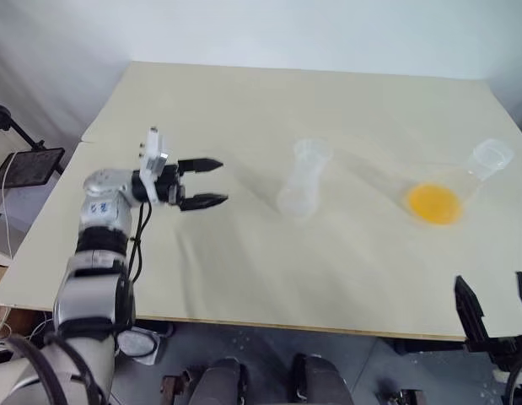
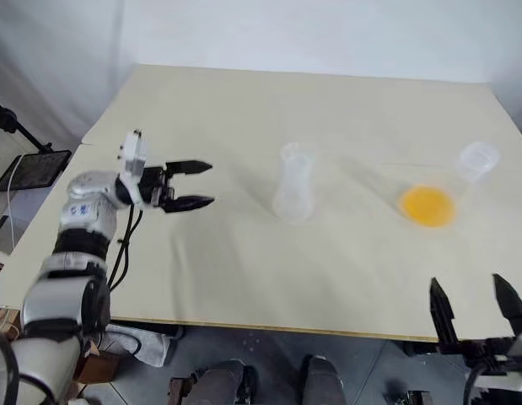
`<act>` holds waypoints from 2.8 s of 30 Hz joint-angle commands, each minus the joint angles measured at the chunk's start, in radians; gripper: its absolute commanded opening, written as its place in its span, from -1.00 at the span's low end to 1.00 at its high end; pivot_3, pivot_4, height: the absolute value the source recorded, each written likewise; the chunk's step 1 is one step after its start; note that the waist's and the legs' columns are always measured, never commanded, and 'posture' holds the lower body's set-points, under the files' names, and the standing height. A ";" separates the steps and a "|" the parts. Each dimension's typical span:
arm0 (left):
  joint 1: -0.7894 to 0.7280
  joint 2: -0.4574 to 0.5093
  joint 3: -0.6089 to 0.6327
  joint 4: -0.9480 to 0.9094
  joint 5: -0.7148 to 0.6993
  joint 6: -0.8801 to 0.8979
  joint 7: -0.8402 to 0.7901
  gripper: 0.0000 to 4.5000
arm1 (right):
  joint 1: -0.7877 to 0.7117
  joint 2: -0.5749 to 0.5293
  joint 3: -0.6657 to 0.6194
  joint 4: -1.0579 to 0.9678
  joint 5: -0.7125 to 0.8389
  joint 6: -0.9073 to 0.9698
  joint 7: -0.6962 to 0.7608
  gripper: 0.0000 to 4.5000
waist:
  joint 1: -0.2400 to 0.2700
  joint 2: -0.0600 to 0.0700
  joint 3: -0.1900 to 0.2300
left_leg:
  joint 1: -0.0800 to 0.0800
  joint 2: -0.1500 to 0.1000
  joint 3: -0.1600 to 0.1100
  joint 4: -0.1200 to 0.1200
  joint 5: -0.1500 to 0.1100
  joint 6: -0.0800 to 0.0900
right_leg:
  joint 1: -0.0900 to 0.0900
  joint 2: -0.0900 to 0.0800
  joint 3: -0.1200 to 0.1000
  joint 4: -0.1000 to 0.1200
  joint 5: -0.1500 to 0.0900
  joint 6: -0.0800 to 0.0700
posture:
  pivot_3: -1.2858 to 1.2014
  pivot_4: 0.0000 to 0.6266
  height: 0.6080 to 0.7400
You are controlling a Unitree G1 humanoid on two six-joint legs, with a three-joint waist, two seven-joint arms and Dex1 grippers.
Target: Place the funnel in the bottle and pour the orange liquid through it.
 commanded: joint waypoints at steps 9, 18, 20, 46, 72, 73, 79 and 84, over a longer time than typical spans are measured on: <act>0.203 0.037 0.017 -0.329 -0.105 0.084 0.114 0.97 | -0.225 -0.180 -0.025 0.071 0.002 0.134 -0.147 1.00 | -0.028 0.003 -0.002 | 0.005 0.002 0.003 -0.001 -0.001 -0.002 | 0.000 0.002 0.007 0.001 -0.001 -0.001 | 0.03 -0.52 1.00; 0.242 0.019 0.000 -0.438 -0.145 0.137 0.183 0.97 | -0.592 -0.412 -0.025 0.244 0.071 0.476 -0.312 1.00 | -0.017 0.005 -0.003 | 0.002 0.003 0.003 -0.001 0.000 -0.003 | -0.001 0.003 0.004 0.002 -0.002 -0.003 | 0.03 -0.52 1.00; 0.245 0.020 0.001 -0.452 -0.150 0.143 0.193 0.97 | -0.668 -0.438 -0.015 0.299 0.063 0.512 -0.324 1.00 | -0.016 0.005 -0.003 | 0.002 0.003 0.003 -0.001 0.000 -0.003 | -0.001 0.003 0.004 0.002 -0.002 -0.003 | 0.03 -0.52 1.00; 0.255 0.009 0.010 -0.524 -0.209 0.198 0.293 0.97 | -1.241 -0.541 0.069 0.913 -0.021 0.543 -0.178 1.00 | -0.030 0.005 -0.003 | 0.000 0.003 0.003 -0.001 0.001 -0.003 | -0.001 0.002 -0.005 0.001 -0.001 -0.003 | 0.03 -0.52 1.00; 0.257 0.007 0.003 -0.515 -0.202 0.173 0.295 1.00 | -1.220 -0.518 0.186 0.668 -0.070 0.468 -0.067 0.10 | -0.030 0.009 0.000 | -0.001 0.003 0.003 -0.002 0.001 -0.003 | -0.002 0.002 -0.005 0.000 -0.001 -0.003 | 0.03 -0.52 1.00; 0.258 0.008 0.005 -0.516 -0.203 0.173 0.297 1.00 | -1.216 -0.518 0.206 0.626 -0.078 0.484 -0.074 0.10 | -0.030 0.009 0.000 | -0.001 0.003 0.003 -0.002 0.001 -0.003 | -0.002 0.002 -0.005 0.000 -0.001 -0.003 | 0.03 -0.52 1.00; 0.282 0.013 0.020 -0.540 -0.210 0.172 0.309 1.00 | -1.203 -0.541 0.367 0.366 -0.227 0.599 -0.152 0.10 | -0.029 0.009 0.000 | -0.001 0.003 0.003 -0.002 0.001 -0.003 | -0.002 0.002 -0.005 0.000 -0.001 -0.003 | 0.03 -0.52 1.00; 0.310 0.009 0.025 -0.571 -0.215 0.168 0.330 1.00 | -1.254 -0.527 0.492 0.307 -0.332 0.605 -0.167 0.10 | -0.025 0.009 0.000 | -0.001 0.003 0.002 -0.002 0.001 -0.003 | -0.002 0.002 -0.005 0.000 -0.001 -0.003 | 0.03 -0.52 1.00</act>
